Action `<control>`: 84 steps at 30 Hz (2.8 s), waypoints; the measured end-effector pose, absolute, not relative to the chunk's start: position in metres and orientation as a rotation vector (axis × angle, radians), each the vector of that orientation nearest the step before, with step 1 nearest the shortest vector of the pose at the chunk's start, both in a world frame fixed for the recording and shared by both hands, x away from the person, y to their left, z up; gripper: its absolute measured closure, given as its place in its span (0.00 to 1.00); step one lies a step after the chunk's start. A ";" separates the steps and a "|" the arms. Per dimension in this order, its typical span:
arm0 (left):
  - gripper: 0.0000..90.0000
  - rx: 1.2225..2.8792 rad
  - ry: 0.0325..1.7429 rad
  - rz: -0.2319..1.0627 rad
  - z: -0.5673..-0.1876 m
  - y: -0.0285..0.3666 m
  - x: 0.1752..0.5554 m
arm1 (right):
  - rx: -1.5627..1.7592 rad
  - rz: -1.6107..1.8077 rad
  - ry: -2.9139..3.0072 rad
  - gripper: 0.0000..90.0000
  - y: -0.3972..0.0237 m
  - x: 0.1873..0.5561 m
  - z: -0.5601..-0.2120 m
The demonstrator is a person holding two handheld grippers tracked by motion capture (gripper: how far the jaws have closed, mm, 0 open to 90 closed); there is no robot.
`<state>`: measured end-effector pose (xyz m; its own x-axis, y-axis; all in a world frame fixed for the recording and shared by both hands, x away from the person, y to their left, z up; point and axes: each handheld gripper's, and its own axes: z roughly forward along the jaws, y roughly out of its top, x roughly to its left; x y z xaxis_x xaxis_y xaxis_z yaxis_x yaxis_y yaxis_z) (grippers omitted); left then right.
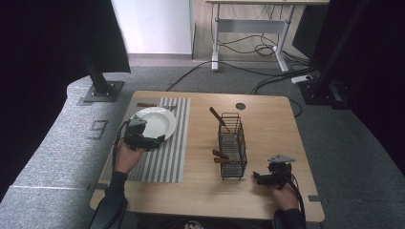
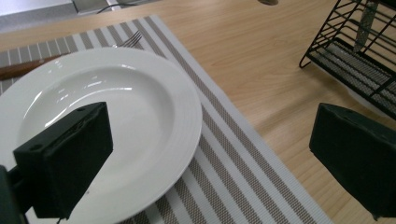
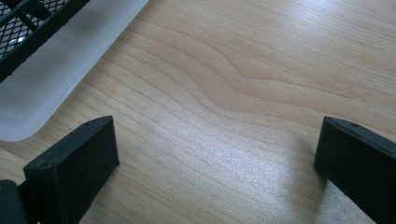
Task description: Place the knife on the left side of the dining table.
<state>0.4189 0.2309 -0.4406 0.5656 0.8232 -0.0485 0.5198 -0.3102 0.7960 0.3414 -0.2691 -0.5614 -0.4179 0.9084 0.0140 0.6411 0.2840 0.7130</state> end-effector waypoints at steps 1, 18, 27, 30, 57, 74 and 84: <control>0.00 1.983 1.076 0.471 -0.438 0.228 0.420 | 1.394 0.918 2.163 0.00 -0.269 0.341 -0.561; 0.00 1.896 1.143 0.447 -0.404 0.177 0.440 | 1.396 0.917 2.164 0.00 -0.269 0.341 -0.561; 0.00 1.865 1.119 0.417 -0.382 0.150 0.447 | 1.394 0.917 2.163 0.00 -0.269 0.341 -0.561; 0.00 1.869 1.117 0.405 -0.379 0.138 0.450 | 1.395 0.917 2.162 0.00 -0.269 0.341 -0.561; 0.37 1.809 1.189 0.292 -0.381 0.055 0.479 | 1.393 0.917 2.163 0.00 -0.269 0.342 -0.561; 0.79 1.763 1.244 0.129 -0.407 0.042 0.485 | 1.397 0.917 2.163 0.00 -0.269 0.341 -0.561; 0.87 1.715 1.206 0.040 -0.407 0.045 0.482 | 1.396 0.917 2.163 0.00 -0.269 0.341 -0.561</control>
<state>0.4822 0.0445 -0.4072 0.5022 0.7234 -0.4738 0.6900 -0.0050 0.7238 0.3414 -0.2691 -0.5614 -0.4170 0.9088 0.0142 0.6419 0.2835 0.7124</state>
